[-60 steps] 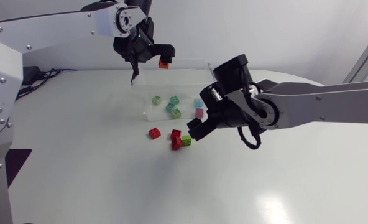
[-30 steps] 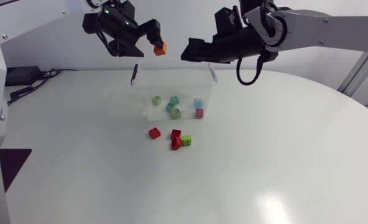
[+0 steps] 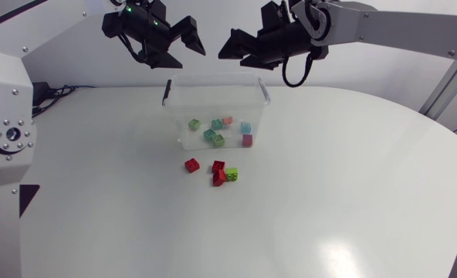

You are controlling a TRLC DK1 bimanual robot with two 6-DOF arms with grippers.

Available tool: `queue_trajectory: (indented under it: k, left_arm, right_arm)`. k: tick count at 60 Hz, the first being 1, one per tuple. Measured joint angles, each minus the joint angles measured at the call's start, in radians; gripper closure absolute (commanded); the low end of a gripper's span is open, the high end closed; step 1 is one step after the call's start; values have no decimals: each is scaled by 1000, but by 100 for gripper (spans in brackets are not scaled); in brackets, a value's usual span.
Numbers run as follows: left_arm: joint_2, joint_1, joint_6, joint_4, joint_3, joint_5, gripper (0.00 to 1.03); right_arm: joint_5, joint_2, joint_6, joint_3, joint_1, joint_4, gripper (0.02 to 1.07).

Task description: Place the duplo bricks in the container

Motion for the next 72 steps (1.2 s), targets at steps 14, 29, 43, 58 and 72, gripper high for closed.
queue_trajectory:
  k: [14,29,43,58,72]
  left_arm:
    - [-138,-58,55,57,-196,-283,5]
    - [-463,-131,128,210,-641,-479,5]
    - [-631,-128,189,283,-986,-526,6]
    - [-747,-128,215,340,-1173,-526,6]
    - [-768,-128,229,413,-1318,-526,6]
  right_arm:
    - [177,-122,-68,-195,21,6,8]
    - [370,-333,-168,-505,149,11,8]
    - [476,-375,-251,-743,215,76,8]
    - [555,-243,-264,-792,252,131,9]
    - [576,-93,-263,-748,299,130,9]
